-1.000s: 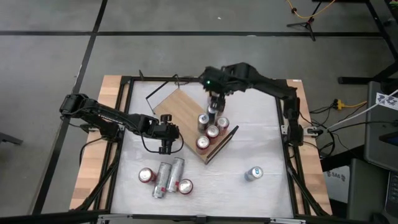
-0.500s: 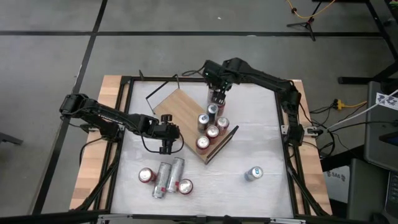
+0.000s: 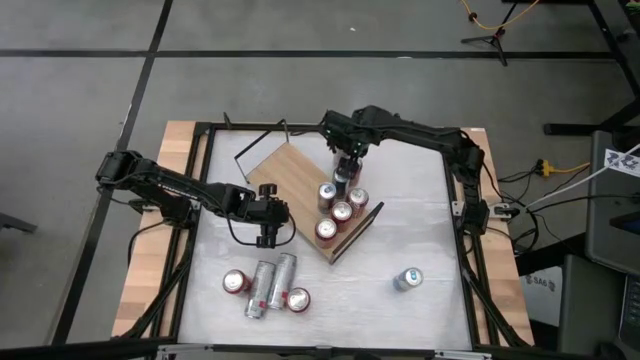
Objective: Place canned beverage on shelf
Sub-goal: Put the left blue soda can on the shelf aligned with the other blue soda can, then put the blue soda can on the shelf aligned with the other blue soda cans
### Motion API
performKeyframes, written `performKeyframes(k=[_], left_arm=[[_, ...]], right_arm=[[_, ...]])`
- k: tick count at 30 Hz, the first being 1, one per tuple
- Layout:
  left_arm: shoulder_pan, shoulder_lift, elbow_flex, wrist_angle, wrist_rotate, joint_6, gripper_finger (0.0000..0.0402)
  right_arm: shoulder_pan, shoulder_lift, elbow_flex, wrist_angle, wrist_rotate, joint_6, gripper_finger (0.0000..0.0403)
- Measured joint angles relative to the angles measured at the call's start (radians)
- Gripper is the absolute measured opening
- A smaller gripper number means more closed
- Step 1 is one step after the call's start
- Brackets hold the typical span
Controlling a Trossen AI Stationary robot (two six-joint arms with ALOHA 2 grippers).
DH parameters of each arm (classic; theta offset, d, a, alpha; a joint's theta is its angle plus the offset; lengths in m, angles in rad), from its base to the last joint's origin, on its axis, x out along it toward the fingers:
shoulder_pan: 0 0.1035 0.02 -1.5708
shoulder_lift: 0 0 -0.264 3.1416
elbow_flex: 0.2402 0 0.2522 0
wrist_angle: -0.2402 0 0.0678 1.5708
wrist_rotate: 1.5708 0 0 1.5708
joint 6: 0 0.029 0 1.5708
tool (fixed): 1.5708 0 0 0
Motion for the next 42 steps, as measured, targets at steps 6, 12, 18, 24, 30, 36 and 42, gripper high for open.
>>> performKeyframes(k=[6,12,18,24,30,36,42], left_arm=[[0.0,0.0,0.0,0.009,0.0,0.001,0.0181],[0.0,0.0,0.0,0.016,0.0,0.001,0.0181],[0.0,0.0,0.0,0.016,0.0,0.0,0.0181],[0.0,0.0,0.0,0.016,0.0,0.0,0.0181],[0.0,0.0,0.0,0.016,0.0,0.0,0.0181],[0.0,0.0,0.0,0.016,0.0,0.0,0.0181],[0.0,0.0,0.0,0.016,0.0,0.0,0.0181]], right_arm=[[0.024,0.0,-0.018,0.025,-0.026,-0.001,0.0278],[0.061,0.0,-0.019,0.042,-0.032,-0.002,0.0278],[0.071,0.0,-0.019,0.042,-0.016,-0.003,0.0278],[0.07,0.0,-0.019,0.041,0.04,-0.003,0.0278],[0.07,0.0,0.042,-0.018,0.041,-0.003,0.0278],[0.082,0.0,0.201,-0.11,0.042,0.002,0.0278],[0.153,0.0,0.366,-0.215,0.042,0.052,0.0278]])
